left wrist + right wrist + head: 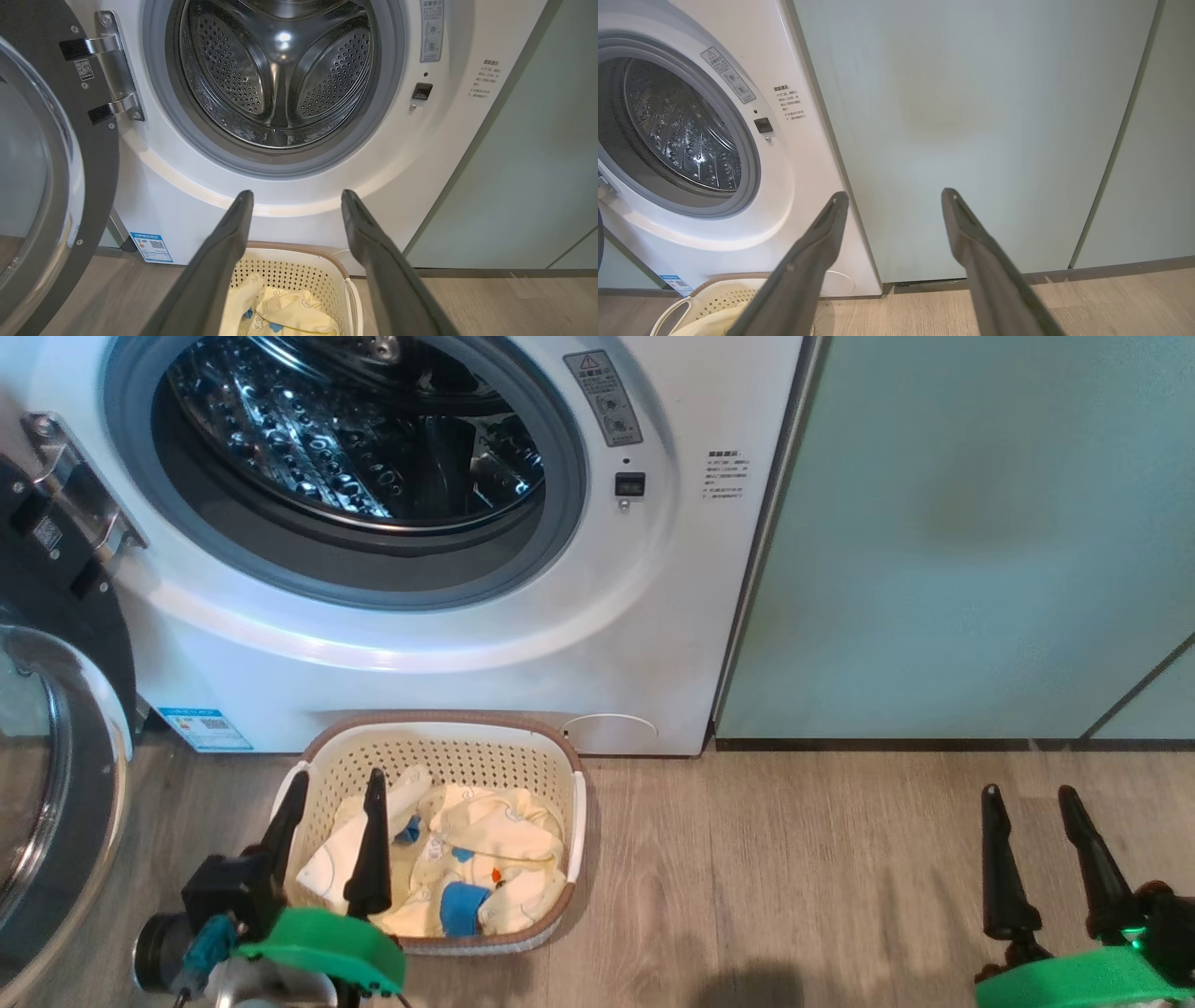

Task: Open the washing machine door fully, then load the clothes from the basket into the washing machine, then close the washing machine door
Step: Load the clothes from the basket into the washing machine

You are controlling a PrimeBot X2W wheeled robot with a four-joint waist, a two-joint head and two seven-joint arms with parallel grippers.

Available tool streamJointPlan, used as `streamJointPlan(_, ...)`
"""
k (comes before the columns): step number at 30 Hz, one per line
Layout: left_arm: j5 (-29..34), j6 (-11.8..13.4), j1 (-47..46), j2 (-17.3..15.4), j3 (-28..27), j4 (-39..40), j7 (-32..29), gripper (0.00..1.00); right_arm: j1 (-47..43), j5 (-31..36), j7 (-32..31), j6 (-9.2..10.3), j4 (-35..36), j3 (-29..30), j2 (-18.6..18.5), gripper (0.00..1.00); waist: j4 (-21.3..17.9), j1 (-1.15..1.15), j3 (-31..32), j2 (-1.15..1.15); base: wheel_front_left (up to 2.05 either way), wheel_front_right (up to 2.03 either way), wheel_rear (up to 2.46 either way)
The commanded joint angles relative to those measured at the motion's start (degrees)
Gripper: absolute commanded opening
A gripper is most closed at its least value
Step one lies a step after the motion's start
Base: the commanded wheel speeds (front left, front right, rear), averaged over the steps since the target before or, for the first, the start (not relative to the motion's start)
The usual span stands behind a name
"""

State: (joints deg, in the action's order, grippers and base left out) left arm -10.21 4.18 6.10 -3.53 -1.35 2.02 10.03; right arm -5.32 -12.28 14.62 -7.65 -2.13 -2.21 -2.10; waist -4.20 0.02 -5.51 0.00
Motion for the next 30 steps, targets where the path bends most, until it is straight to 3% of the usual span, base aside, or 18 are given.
streamJointPlan(1,-0.5,0.1,-1.9,-1.0,-1.5,2.0,0.2,1.00,2.0,-0.4,0.4,0.16,1.9,-1.2,-0.8,1.00,0.0,-0.02,-0.1,0.00,0.47,-0.47,0.00)
streamJointPlan(21,-1.1,-0.1,-3.4,-1.7,-0.2,0.8,0.8,1.00,2.8,-0.2,0.4,0.16,1.9,-1.3,-0.8,1.00,0.1,-0.02,-1.5,0.00,0.03,-0.03,0.00)
streamJointPlan(30,-2.0,-2.0,-8.1,-2.2,1.7,-7.7,-0.7,1.00,4.0,0.0,0.4,0.16,2.4,-1.7,-0.8,1.00,-0.4,-0.02,-5.1,0.00,0.00,0.00,0.00)
